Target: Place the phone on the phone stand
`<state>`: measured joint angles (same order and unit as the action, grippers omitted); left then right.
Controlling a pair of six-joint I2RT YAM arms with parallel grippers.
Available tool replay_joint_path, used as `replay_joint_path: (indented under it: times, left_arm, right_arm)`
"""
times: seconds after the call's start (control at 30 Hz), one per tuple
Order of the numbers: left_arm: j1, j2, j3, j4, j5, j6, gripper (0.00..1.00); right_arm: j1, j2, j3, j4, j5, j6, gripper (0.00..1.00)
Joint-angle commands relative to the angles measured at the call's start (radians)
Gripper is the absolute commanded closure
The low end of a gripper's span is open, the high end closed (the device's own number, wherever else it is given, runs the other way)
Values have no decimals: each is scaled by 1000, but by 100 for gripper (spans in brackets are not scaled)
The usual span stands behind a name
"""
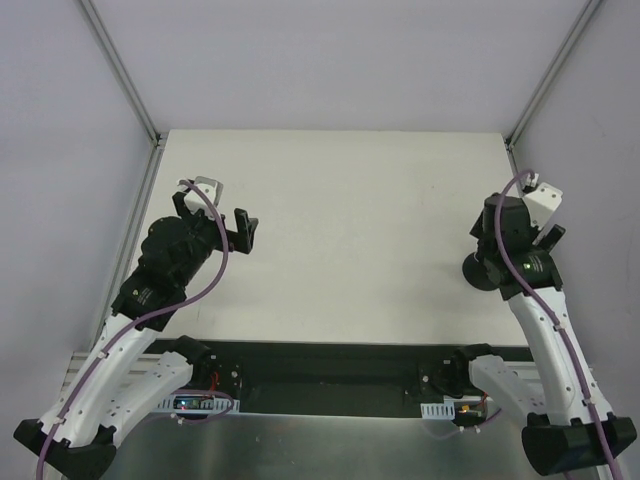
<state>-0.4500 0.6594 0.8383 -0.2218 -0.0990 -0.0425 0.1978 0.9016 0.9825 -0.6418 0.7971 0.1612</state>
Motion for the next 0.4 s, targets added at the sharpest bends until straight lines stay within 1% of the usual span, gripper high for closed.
replay_joint_path:
  times: [0.0, 0.07, 0.2, 0.27, 0.33, 0.37]
  left_arm:
    - [10, 3, -1, 41, 21, -14, 1]
    - [13, 2, 1, 39, 27, -17, 1]
    - [13, -1, 1, 47, 41, -43, 1]
    - [11, -4, 4, 50, 68, -77, 1]
    - [13, -9, 24, 50, 97, -98, 1]
    - [11, -14, 42, 47, 158, -121, 1]
  right_arm:
    - [-3, -130, 96, -105, -28, -41, 3]
    - [-3, -185, 131, -131, -70, -61, 3]
    - [11, -253, 203, -270, -162, -77, 3]
    - [11, -314, 209, -285, -218, -118, 3]
    - [11, -352, 223, -311, -297, -138, 3]
    - [11, -390, 237, -308, -400, -190, 3]
